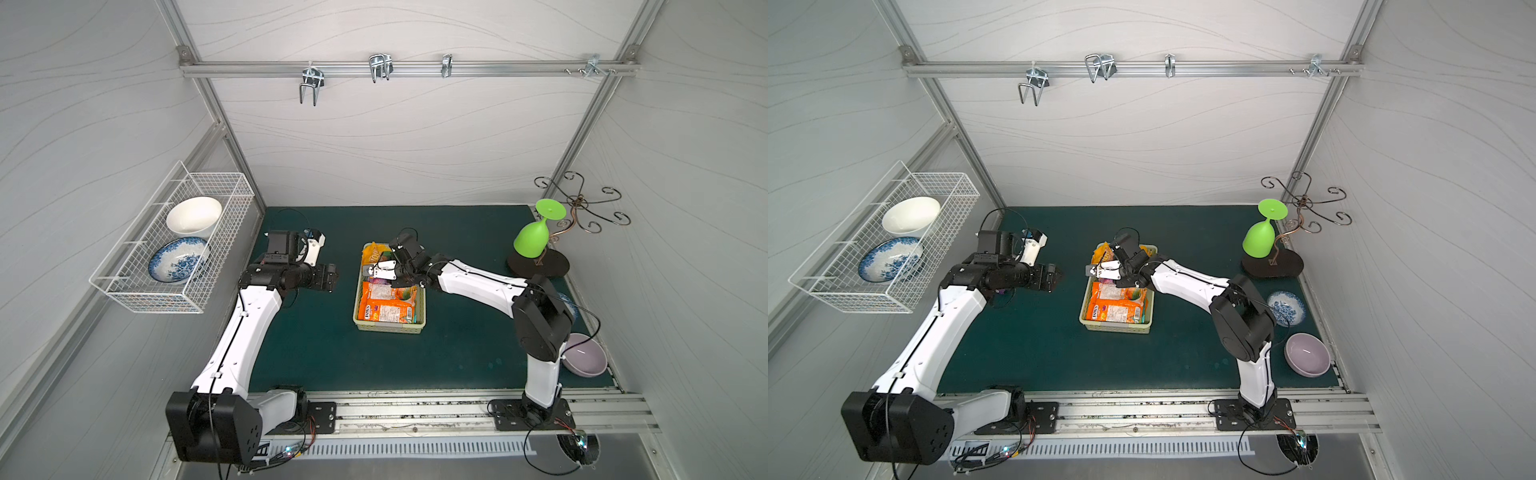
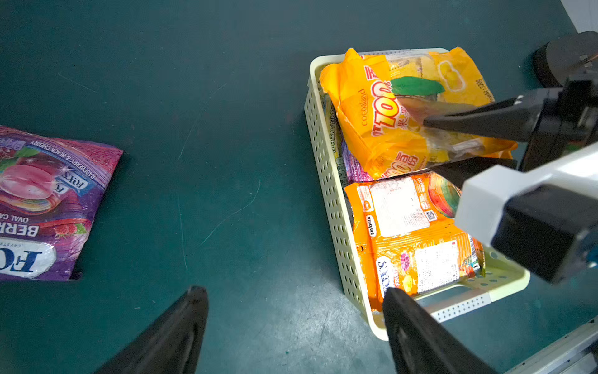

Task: Put the candies in the basket
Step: Place the candy in the basket.

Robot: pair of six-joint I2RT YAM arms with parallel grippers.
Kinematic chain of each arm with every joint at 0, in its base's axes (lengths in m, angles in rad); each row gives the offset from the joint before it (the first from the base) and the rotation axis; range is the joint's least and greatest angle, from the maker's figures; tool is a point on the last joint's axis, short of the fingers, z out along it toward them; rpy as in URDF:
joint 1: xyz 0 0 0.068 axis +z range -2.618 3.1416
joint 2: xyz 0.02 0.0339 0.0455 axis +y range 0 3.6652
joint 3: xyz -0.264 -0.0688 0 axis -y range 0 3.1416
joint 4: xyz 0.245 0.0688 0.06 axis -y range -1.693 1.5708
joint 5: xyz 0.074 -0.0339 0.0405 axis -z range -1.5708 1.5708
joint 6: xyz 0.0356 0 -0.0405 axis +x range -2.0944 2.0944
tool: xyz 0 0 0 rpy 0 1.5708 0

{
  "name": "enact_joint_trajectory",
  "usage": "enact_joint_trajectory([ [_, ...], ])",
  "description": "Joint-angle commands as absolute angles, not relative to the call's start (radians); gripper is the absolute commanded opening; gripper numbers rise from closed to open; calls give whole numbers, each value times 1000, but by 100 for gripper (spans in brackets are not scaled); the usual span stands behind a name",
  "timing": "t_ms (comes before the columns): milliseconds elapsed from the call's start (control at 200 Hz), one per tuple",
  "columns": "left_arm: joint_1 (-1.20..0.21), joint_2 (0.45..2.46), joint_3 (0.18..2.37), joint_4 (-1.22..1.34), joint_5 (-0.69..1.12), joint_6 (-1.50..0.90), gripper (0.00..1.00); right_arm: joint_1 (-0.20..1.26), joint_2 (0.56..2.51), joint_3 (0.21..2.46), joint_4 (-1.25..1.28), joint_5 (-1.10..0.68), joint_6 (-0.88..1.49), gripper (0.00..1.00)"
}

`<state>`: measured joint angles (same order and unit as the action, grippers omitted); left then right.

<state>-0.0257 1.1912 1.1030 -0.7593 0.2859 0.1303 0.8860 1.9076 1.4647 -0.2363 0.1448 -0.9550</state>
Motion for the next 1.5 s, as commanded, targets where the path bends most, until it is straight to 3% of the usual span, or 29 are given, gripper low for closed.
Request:
enact_joint_trajectory([
  [0, -19, 1181, 1143, -744, 307, 122, 89, 901, 1835, 1487, -308, 109, -872, 54],
  [95, -18, 1187, 1142, -738, 303, 124, 89, 899, 1792, 1507, -380, 45, -808, 66],
  [315, -19, 1195, 1144, -732, 320, 113, 89, 871, 1660, 1463, -312, -107, -568, 73],
  [480, -17, 1188, 1145, -735, 314, 111, 89, 853, 1745, 1566, -292, 0, -330, 72],
  [655, -13, 1185, 1166, -758, 295, 107, 89, 851, 1943, 1814, -438, 136, -80, 74],
  [871, -11, 1185, 1167, -758, 292, 107, 88, 858, 2077, 1837, -457, 201, 15, 75],
  [1161, -12, 1180, 1170, -759, 312, 100, 88, 858, 2098, 1561, -290, 175, 75, 75],
  [1496, -6, 1191, 1158, -745, 318, 99, 88, 852, 1898, 1595, -338, 198, -3, 76],
])
